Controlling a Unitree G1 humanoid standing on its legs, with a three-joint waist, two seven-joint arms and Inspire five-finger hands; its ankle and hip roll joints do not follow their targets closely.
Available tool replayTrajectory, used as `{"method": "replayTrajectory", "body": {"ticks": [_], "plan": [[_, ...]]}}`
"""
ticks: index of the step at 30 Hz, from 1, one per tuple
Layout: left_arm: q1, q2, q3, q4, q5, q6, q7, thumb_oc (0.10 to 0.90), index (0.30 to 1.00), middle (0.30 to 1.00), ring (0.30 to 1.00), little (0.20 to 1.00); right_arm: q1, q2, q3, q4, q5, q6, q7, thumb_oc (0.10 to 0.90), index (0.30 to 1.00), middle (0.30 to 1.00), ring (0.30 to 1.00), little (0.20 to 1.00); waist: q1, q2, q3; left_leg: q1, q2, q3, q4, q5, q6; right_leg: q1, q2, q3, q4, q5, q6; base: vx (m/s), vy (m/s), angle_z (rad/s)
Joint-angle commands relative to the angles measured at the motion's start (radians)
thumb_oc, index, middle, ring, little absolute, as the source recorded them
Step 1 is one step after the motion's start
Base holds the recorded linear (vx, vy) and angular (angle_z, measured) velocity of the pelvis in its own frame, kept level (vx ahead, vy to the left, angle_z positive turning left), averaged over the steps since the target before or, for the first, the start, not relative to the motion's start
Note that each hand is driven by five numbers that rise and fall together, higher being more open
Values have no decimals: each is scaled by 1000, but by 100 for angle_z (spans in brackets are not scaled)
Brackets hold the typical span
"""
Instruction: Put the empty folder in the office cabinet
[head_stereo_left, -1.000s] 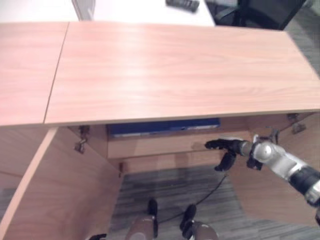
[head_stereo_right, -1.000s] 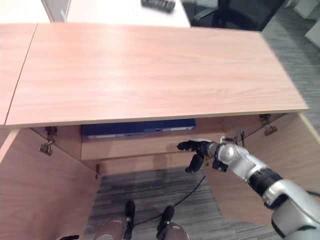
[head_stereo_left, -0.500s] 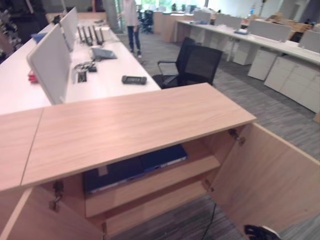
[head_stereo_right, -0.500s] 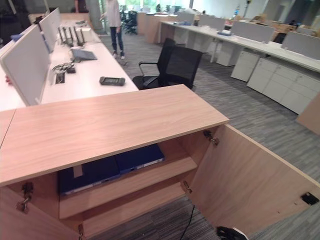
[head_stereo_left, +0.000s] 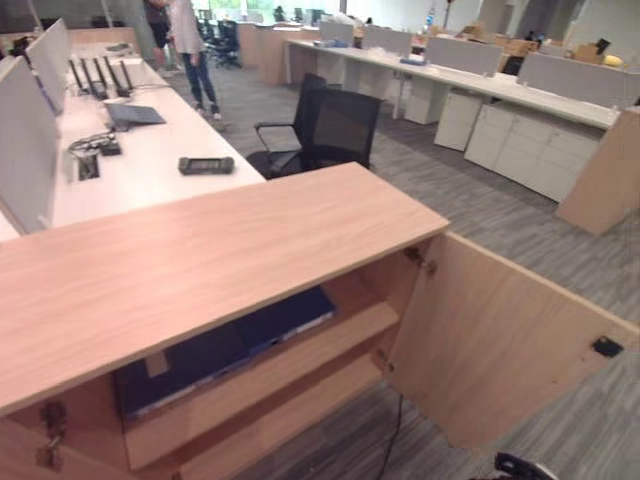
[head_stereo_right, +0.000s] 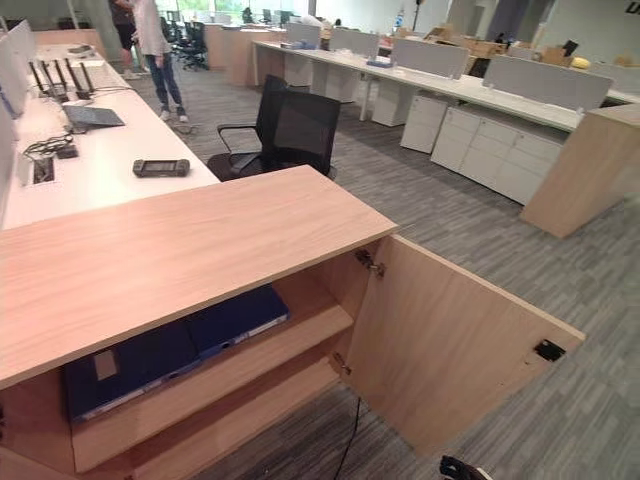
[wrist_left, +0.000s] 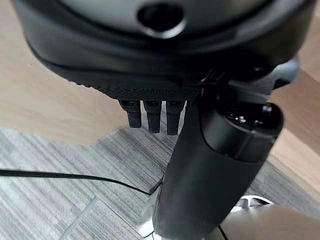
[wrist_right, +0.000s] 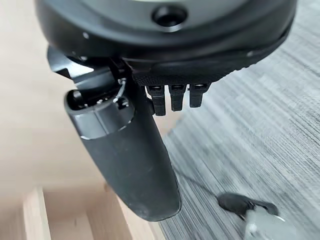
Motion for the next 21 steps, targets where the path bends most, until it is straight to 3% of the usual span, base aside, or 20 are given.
{"method": "replayTrajectory", "body": {"ticks": [1,10,21], "plan": [[-34,7,14,31,1,-3,10,800,900,900,900,900,-107,-114,-75,39,26,-46,-58,800,900,900,900,900,-12,-30,15,5,3,-38,48,-64,-2,61,-2,0,-49,-1,61,7,-33,-52],[-60,6,-34,39,2,-1,9,800,900,900,900,900,-185,-324,-197,96,4,-54,-121,800,900,900,900,900,-56,-15,37,14,8,-1,86,-96,0,58,9,36,-45,-5,61,14,-29,-16],[-78,27,-77,59,25,-1,5,800,900,900,900,900,-328,-487,-189,83,-2,-72,-154,800,900,900,900,900,-69,-5,62,27,15,1,99,-131,-10,60,20,51,-41,-19,71,44,-19,-10]]}}
